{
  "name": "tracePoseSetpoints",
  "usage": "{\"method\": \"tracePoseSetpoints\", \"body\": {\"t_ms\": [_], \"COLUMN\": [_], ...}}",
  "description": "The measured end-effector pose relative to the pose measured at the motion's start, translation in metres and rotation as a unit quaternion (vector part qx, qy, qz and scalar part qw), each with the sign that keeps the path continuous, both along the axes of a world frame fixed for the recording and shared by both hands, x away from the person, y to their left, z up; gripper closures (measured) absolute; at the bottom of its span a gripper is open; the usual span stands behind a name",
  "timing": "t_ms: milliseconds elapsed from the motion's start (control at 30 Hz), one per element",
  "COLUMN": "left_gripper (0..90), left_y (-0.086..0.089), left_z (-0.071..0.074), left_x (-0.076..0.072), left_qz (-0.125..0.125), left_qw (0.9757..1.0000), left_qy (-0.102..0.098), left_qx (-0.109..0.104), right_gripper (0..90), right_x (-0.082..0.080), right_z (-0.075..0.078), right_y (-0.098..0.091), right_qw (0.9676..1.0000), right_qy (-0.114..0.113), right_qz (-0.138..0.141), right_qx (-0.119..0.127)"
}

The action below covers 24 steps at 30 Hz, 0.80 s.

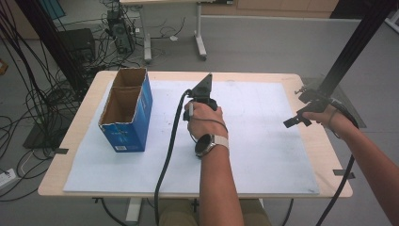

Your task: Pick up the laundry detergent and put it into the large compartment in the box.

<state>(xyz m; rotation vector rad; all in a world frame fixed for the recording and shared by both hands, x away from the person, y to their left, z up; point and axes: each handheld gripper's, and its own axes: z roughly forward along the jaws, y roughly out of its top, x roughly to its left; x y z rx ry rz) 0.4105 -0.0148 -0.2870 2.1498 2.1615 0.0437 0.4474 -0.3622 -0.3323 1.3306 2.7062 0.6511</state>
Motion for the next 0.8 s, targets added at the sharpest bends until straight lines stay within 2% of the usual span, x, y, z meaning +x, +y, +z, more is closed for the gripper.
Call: {"method": "tracePoseSetpoints", "body": {"t_ms": [800], "left_gripper": [37.6], "left_y": [0.0011], "left_z": [0.0005], "left_x": [-0.002], "left_qz": [-0.01], "left_qw": [0.9999], "left_qy": [0.001], "left_qx": [-0.001], "right_gripper": [8.4], "right_x": [-0.002], "right_z": [0.0003], "right_y": [0.002], "right_qw": [1.0], "right_qy": [-0.001], "right_qz": [0.0], "right_qx": [-0.001]}}
